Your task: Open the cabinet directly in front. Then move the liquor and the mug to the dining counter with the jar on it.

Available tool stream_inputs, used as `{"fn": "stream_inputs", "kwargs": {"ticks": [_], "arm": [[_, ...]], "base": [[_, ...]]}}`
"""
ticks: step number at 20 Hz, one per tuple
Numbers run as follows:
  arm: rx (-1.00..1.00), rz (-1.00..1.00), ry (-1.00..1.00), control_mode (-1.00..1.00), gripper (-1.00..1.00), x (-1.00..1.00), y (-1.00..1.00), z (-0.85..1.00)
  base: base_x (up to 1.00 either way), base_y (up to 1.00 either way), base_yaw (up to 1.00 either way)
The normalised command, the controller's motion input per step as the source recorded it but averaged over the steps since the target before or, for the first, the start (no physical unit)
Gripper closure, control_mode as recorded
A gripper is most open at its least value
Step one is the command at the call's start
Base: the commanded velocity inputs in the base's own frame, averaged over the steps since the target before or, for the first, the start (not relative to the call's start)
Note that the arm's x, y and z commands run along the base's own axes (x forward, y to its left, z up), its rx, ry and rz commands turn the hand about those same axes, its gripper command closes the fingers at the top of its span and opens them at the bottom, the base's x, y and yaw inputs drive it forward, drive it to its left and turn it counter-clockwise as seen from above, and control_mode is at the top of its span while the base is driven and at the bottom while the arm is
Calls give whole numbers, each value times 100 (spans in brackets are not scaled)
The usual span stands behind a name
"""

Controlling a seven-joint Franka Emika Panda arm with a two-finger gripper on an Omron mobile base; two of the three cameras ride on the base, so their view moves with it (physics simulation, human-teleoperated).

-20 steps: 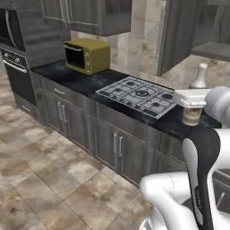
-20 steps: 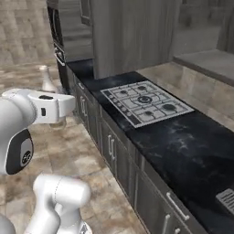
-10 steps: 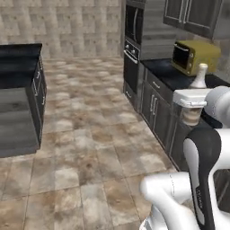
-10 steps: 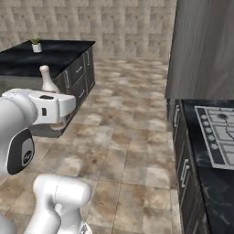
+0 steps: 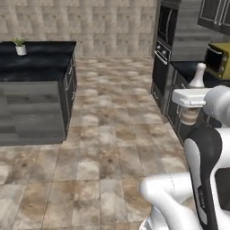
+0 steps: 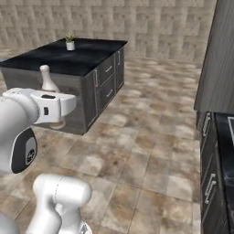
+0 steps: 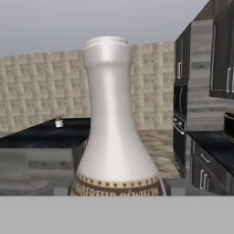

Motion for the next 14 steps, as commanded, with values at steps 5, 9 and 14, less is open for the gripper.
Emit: {"fn": "stream_inputs", "kwargs": {"ticks": [5,9,14], "arm": [[0,0,0,100,100,0,0,0],[0,0,0,100,100,0,0,0],[0,0,0,100,100,0,0,0]], "base": [[10,11,87],[3,0,94],[71,-41,61]]}}
